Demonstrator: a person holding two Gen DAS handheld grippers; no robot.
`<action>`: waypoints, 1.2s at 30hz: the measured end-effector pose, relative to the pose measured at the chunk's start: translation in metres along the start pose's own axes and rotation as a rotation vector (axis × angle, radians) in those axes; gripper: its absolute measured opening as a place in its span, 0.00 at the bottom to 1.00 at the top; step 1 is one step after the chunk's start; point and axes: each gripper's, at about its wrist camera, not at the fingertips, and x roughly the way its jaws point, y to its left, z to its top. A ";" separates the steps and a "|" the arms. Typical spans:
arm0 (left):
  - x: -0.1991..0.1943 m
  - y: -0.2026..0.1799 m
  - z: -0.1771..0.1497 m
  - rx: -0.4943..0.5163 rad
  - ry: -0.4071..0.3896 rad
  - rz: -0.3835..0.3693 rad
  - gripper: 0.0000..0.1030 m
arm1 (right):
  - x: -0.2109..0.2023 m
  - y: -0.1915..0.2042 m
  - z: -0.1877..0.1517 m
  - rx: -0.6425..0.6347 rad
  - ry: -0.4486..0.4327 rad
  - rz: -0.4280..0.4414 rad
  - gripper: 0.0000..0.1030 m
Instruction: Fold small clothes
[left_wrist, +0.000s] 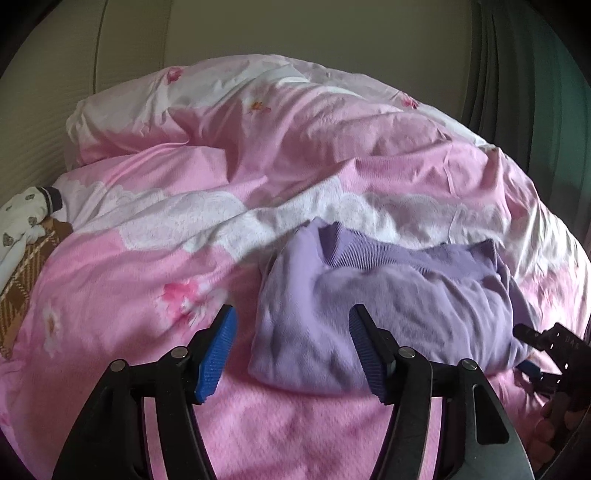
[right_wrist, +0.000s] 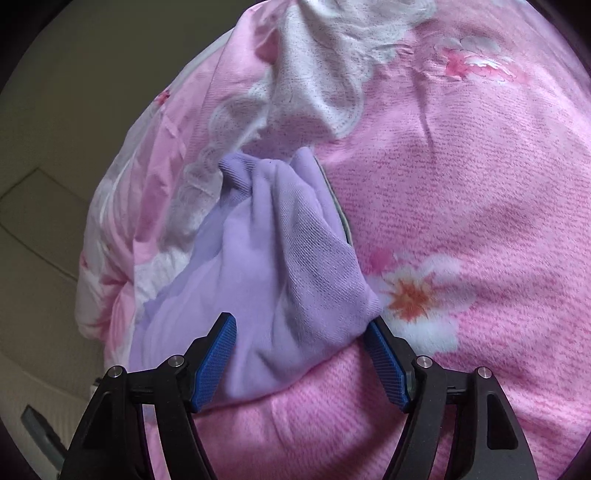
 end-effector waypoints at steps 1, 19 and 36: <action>0.002 0.001 0.000 -0.006 -0.005 -0.013 0.60 | 0.001 0.000 0.000 0.000 -0.014 -0.001 0.71; 0.007 0.013 -0.010 -0.033 -0.036 -0.072 0.62 | 0.014 0.000 0.012 0.123 -0.110 0.024 0.31; -0.037 0.122 0.007 -0.169 -0.104 0.043 0.64 | -0.026 0.253 -0.065 -0.822 -0.365 -0.092 0.26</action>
